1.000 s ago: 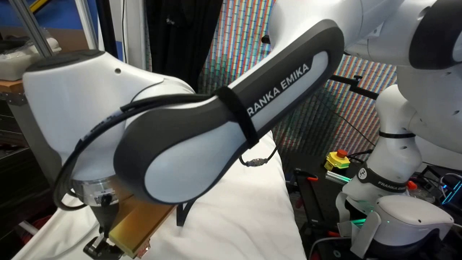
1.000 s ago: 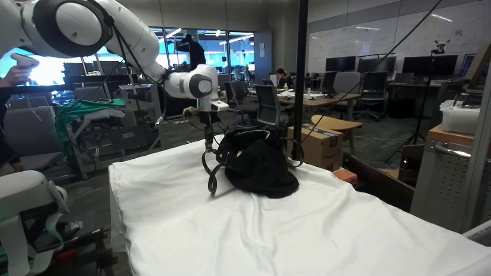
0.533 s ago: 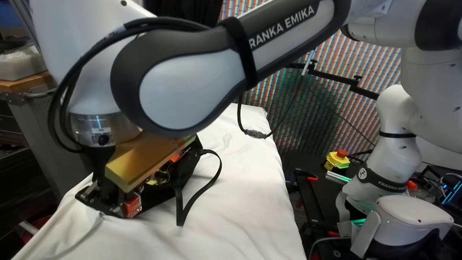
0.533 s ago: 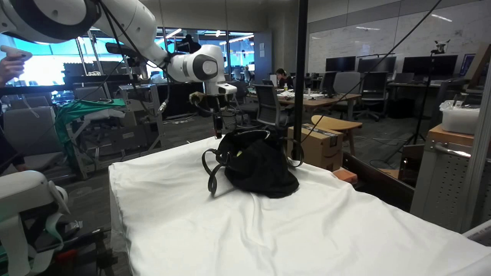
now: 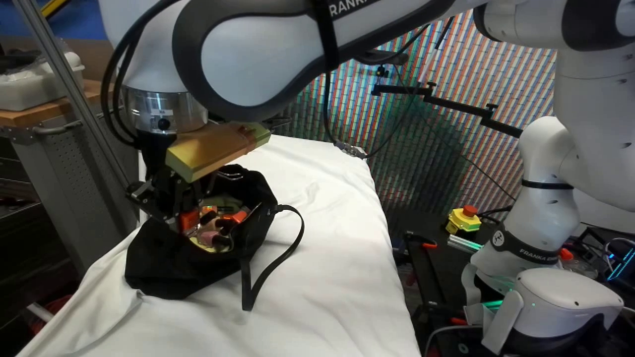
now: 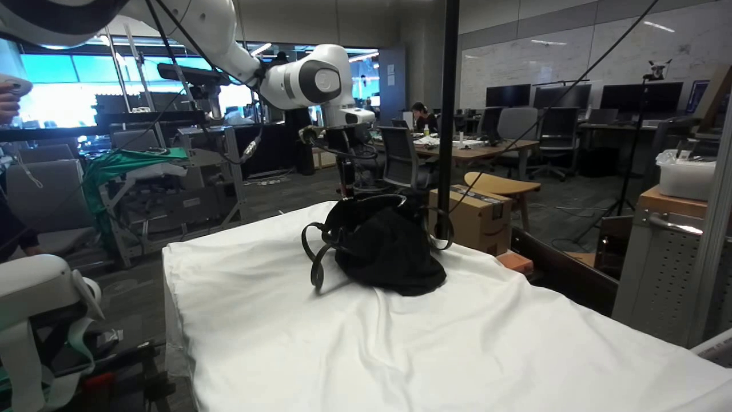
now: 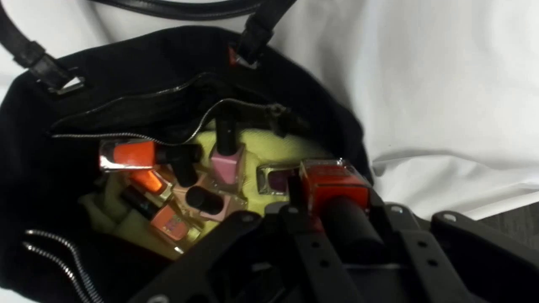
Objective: Put all the nail polish in the black bag
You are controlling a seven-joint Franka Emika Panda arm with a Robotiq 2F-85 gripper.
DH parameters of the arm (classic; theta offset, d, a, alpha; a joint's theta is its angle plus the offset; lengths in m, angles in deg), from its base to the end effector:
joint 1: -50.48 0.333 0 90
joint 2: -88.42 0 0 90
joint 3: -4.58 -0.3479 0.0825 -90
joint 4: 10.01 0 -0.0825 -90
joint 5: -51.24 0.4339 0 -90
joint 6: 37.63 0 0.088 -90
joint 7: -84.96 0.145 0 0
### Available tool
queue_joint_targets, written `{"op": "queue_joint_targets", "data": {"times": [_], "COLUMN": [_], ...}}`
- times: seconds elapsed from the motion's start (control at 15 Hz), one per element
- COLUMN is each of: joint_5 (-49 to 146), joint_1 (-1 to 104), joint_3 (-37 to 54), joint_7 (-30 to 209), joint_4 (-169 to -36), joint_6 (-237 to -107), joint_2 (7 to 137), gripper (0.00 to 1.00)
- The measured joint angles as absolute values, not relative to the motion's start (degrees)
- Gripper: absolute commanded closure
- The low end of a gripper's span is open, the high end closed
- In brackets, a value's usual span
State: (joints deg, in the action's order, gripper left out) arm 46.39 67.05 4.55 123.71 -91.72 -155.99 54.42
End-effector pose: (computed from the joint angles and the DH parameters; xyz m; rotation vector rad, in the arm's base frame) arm 0.7538 0.2171 0.3209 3.0476 -0.5360 0.1174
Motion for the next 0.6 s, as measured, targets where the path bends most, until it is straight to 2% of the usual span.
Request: {"op": "queue_joint_targets", "data": {"times": [0.6], "joint_5": [44.7], "joint_1": [61.5], "joint_3": [7.0], "joint_7": [116.9], "joint_4": [-94.2], "joint_6": [-156.5], "joint_2": [55.9], "gripper": [0.79]}}
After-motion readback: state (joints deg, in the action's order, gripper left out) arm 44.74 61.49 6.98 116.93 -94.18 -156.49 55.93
